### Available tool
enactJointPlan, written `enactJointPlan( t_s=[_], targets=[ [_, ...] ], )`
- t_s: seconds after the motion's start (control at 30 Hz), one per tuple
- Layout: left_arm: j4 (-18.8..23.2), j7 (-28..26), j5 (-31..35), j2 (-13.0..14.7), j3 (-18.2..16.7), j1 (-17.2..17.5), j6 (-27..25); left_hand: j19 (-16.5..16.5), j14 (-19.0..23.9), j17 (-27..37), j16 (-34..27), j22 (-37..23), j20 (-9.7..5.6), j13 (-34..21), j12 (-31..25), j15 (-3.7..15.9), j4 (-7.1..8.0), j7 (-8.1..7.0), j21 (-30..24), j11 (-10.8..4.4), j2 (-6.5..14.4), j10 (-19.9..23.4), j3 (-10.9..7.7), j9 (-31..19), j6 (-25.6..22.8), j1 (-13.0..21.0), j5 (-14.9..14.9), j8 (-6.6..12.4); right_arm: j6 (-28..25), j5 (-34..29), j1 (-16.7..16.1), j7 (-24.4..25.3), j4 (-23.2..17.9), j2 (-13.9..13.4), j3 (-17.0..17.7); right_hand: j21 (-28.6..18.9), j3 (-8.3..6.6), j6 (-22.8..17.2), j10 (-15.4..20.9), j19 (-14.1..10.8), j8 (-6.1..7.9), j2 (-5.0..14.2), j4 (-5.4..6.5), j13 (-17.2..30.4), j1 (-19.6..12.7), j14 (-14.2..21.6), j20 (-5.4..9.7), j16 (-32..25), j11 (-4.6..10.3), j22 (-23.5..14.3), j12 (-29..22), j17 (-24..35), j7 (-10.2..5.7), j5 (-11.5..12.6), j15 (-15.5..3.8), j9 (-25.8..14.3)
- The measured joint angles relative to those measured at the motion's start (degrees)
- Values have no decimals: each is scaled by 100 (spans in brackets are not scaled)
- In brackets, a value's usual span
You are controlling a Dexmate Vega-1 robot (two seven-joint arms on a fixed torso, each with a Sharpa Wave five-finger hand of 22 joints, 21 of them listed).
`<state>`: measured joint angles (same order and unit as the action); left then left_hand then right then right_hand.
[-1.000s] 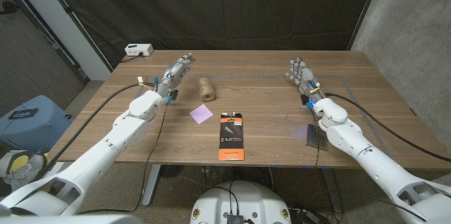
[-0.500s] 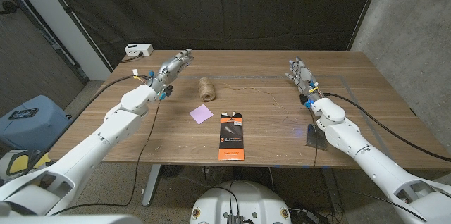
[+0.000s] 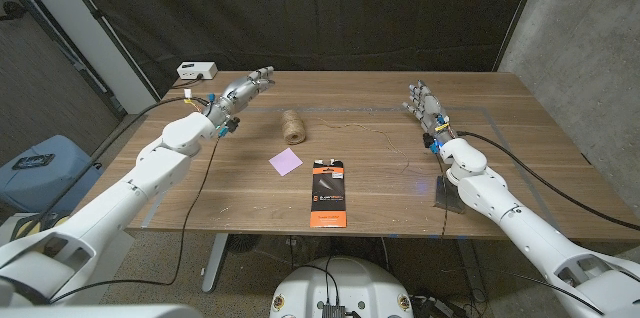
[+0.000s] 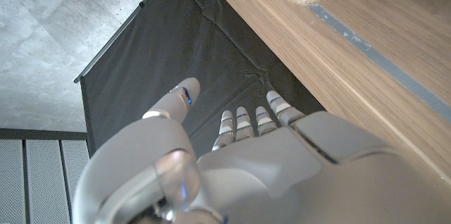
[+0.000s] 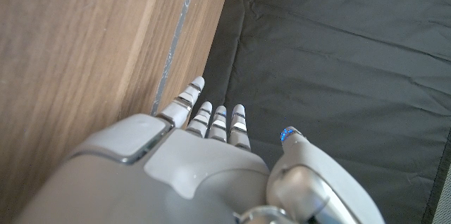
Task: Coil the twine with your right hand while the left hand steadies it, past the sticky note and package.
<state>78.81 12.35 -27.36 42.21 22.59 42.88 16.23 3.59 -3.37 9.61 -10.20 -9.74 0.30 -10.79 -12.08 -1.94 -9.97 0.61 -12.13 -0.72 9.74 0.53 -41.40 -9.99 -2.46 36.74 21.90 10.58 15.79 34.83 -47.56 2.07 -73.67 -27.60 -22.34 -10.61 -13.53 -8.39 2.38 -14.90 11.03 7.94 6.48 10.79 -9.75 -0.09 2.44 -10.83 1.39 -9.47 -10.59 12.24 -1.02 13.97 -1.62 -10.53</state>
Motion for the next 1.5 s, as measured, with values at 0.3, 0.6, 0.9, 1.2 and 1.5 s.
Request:
enactJointPlan(
  t_s=[0.3, 0.6, 0.9, 1.2, 1.5],
  targets=[
    [-216, 530, 145, 185, 124, -325, 125, 0, -22, 0, 0, 0, 0, 0, 0, 21, -48, 0, 49, 0, -30, 0, -49, 0, 0, 136, 100, 0, 13, -30, 3, 91, 20, 14, 2, 0, 0, 0, -35, 0, 0, 0, 0, 0, 0, 2, 0, 0, -20, 0, 0, -27, 0, 0, -2, 0],
    [-463, 1052, 356, 330, 259, -696, 293, 0, -44, 0, 0, 1, 0, -29, 0, -1, -71, 0, 71, -22, -67, -23, -72, 0, 0, 264, 143, 0, 36, -58, 33, 147, 84, 36, 16, 0, -23, 0, -70, 0, 0, 23, -23, 0, -23, 25, 0, 0, -55, 0, 0, -26, 0, 0, -25, -29],
    [-727, 1600, 565, 437, 409, -1065, 482, -74, -149, 0, 25, 0, 30, -29, 10, -22, -94, -63, 111, -19, -122, -109, -130, 0, 168, 468, 250, -27, 50, -87, 104, 179, 187, 85, 18, 0, -48, 22, -131, 0, 0, 0, -48, 0, -46, 24, 0, 0, -55, 0, 0, -44, 22, 0, -24, -29],
    [-1079, 2159, 770, 483, 599, -1504, 676, -220, -331, 1, 24, 1, 10, -28, 67, -82, -86, -146, 134, 52, -227, -329, -184, 1, 454, 769, 355, -50, 77, -129, 163, 260, 277, 150, 8, 0, -47, 23, -130, 0, 0, 0, -47, -1, -46, 24, 0, -22, -55, 0, 0, -53, 20, 0, -24, -28],
    [-1361, 2643, 1095, 532, 806, -1938, 900, -248, -402, 1, 23, 1, 20, -56, 68, -92, -86, -71, 156, 51, -296, -424, -184, 1, 586, 899, 399, -50, 119, -171, 204, 343, 353, 215, -1, 0, -81, 74, -172, 0, 0, 0, -49, -1, -46, 24, 0, -22, -97, 1, 0, -52, 30, 0, -24, -28]
  ],
)
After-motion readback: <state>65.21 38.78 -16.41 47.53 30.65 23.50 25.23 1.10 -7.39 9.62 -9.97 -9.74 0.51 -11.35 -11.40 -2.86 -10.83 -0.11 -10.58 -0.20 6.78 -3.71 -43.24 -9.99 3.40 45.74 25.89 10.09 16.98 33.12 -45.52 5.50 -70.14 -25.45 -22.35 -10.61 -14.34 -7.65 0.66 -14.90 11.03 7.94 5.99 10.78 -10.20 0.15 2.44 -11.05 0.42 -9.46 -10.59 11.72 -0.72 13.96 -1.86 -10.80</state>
